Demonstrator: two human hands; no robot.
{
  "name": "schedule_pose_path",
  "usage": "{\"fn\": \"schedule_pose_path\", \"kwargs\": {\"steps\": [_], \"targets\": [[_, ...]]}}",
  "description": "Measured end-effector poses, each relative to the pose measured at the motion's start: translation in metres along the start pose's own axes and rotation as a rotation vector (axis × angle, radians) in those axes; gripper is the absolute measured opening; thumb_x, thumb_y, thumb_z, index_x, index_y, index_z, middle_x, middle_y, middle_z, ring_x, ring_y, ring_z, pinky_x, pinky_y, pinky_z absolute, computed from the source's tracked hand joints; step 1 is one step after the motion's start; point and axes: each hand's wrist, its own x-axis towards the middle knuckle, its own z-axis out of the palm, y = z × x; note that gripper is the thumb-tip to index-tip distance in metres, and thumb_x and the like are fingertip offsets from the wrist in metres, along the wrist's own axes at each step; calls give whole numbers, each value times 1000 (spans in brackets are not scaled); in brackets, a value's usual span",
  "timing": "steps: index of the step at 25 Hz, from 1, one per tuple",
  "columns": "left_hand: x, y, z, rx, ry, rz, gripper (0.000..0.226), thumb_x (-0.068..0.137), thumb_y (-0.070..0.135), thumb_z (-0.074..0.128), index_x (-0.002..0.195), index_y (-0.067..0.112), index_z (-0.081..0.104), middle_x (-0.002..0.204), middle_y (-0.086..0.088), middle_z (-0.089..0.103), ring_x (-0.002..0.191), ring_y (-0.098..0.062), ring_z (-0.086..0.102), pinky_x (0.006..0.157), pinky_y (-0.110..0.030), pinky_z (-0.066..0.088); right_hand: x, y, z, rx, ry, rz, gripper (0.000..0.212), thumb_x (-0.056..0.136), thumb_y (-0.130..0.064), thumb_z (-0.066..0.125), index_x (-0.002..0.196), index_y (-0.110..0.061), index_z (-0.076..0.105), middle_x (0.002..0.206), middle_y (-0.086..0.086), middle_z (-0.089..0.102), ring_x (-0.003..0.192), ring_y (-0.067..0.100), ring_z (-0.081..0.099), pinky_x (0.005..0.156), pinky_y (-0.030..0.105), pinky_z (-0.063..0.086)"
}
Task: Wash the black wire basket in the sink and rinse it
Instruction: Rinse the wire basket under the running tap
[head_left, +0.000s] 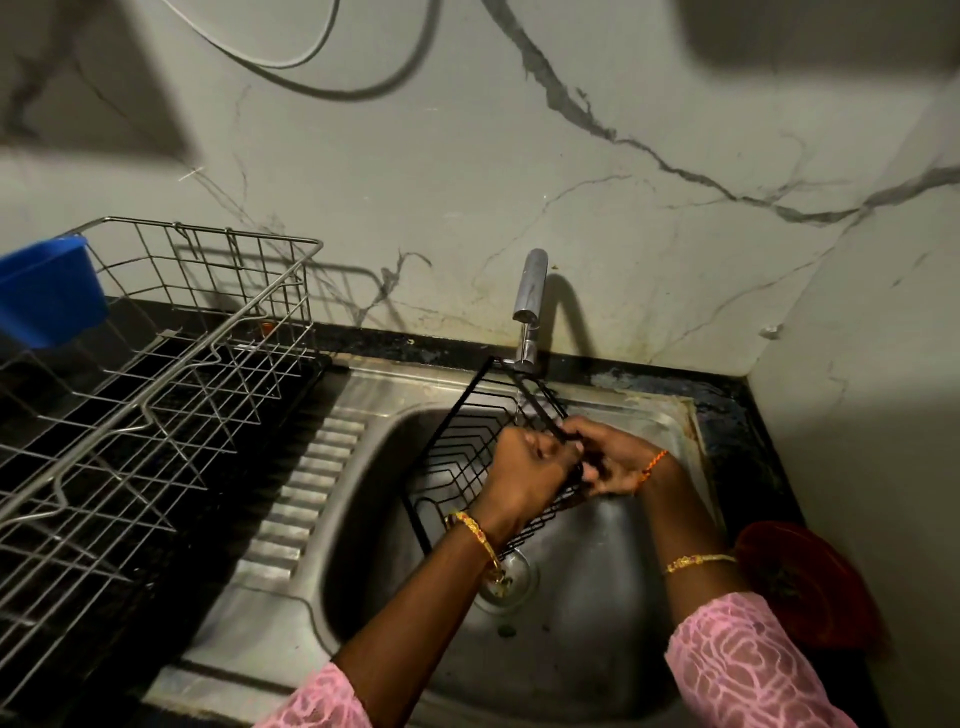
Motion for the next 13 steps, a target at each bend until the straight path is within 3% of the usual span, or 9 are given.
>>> {"fn": "schedule_pose_path", "kwargs": {"steps": [1, 3, 5, 7, 10, 13], "targets": [[0, -4, 0, 76, -47, 13, 26, 90, 5, 60, 70, -10, 65, 42, 6, 51, 32, 0, 39, 39, -11, 30, 3, 8, -1, 65, 57, 0, 23, 77, -38, 58, 76, -15, 59, 47, -2, 58, 41, 8, 54, 39, 19, 46], [-2, -11, -2, 190, -144, 48, 27, 91, 8, 59, 73, -11, 65, 49, 0, 56, 37, 0, 44, 41, -13, 34, 11, 29, -1, 170, 122, -39, 32, 89, -27, 44, 70, -12, 65, 46, -4, 57, 37, 7, 51, 36, 15, 40], [-3, -20, -3, 330, -220, 93, 33, 92, 20, 60, 69, -3, 68, 54, -1, 59, 42, -1, 49, 45, -16, 38, 14, 47, 4, 182, 151, -66, 37, 91, -20, 36, 71, -14, 66, 53, -4, 63, 45, 8, 57, 43, 18, 41], [-2, -27, -3, 414, -193, 114, 44, 93, 38, 55, 59, 12, 62, 49, 2, 53, 41, -3, 47, 46, -23, 39, 9, 57, 9, 163, 214, -120, 29, 91, -16, 38, 80, -15, 64, 64, 0, 69, 59, 13, 64, 49, 23, 50], [12, -23, -8, 88, -75, -47, 37, 94, 44, 50, 83, 12, 65, 76, -6, 66, 68, -15, 63, 68, -35, 54, 2, 65, 13, 89, 267, -226, 25, 92, -12, 41, 99, -15, 65, 86, 10, 72, 77, 29, 67, 61, 41, 58], [30, -7, -13, -175, -56, -139, 15, 93, 26, 59, 101, 13, 57, 88, 0, 63, 71, -12, 64, 69, -26, 55, 2, 71, 12, 80, 402, -280, 24, 89, -4, 43, 101, -14, 62, 82, 11, 69, 69, 27, 66, 58, 38, 57]]}}
